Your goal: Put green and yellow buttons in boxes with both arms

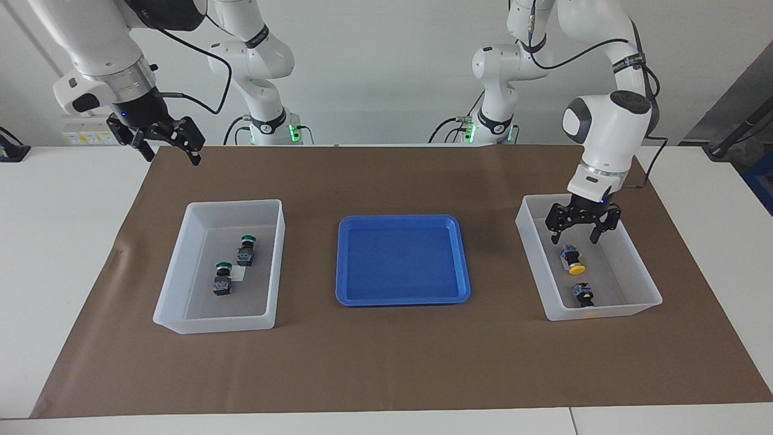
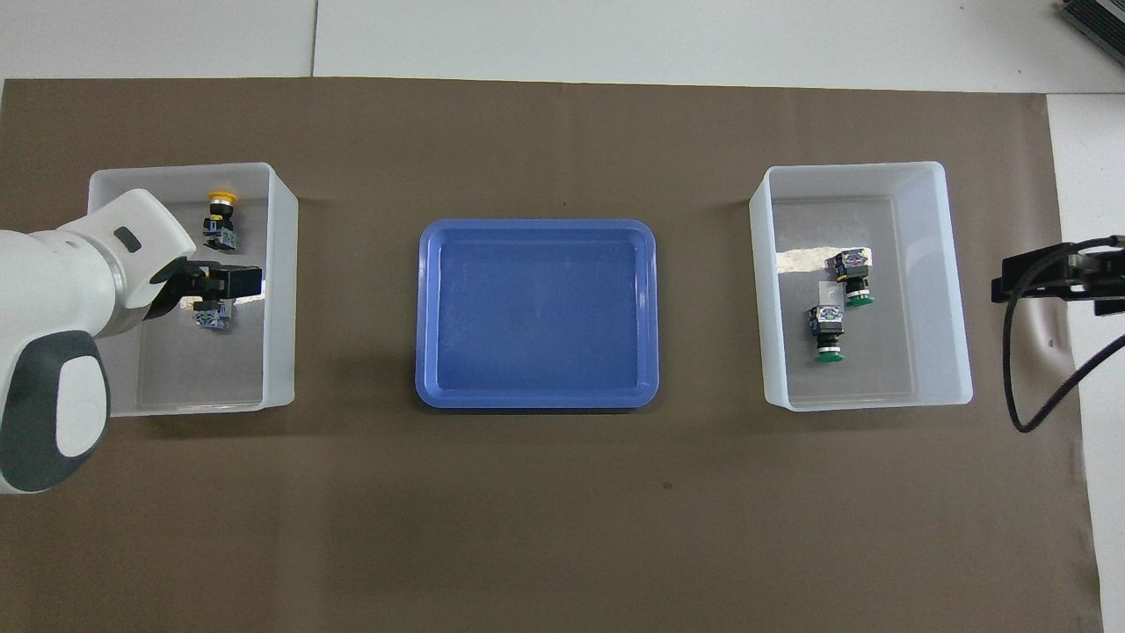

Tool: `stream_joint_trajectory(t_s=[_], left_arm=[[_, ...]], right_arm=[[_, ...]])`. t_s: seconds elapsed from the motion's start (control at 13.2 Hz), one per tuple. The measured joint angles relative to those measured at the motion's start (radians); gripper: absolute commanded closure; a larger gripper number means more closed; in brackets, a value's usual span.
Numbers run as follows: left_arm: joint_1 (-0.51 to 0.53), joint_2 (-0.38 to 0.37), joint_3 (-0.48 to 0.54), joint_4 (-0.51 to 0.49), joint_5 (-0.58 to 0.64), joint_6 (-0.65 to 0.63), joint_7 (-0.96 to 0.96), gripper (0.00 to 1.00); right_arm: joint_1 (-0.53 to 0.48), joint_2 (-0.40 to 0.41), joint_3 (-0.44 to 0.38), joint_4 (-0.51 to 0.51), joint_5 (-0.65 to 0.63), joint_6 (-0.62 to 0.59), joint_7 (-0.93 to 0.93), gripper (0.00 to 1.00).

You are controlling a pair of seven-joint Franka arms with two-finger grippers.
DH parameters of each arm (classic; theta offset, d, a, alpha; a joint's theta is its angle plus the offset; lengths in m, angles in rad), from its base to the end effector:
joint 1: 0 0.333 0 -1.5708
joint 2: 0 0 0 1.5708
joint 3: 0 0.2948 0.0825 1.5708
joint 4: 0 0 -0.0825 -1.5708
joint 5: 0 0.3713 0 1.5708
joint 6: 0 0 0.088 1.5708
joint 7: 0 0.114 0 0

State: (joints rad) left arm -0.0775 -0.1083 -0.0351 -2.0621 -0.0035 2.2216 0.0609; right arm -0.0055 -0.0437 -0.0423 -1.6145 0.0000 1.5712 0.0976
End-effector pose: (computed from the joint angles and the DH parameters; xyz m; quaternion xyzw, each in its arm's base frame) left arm 0.5369 -0.0613 0.4861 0.9874 -0.0852 0.1334 0.0031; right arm 0.5283 -0.0257 0.5996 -0.9974 0.0726 -0.0002 0.0009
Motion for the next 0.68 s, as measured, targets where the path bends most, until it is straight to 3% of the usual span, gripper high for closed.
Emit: stream_joint_trajectory(t_s=[0.38, 0.68], left_arm=[[0.001, 0.056, 0.004, 0.414, 0.000, -0.448, 0.009, 0.00], [0.003, 0.113, 0.005, 0.546, -0.001, -0.585, 0.014, 0.00]], right_arm=[[0.000, 0.000, 0.000, 0.000, 0.000, 0.000, 0.000, 0.00], [0.000, 0.000, 0.000, 0.000, 0.000, 0.000, 0.000, 0.00]])
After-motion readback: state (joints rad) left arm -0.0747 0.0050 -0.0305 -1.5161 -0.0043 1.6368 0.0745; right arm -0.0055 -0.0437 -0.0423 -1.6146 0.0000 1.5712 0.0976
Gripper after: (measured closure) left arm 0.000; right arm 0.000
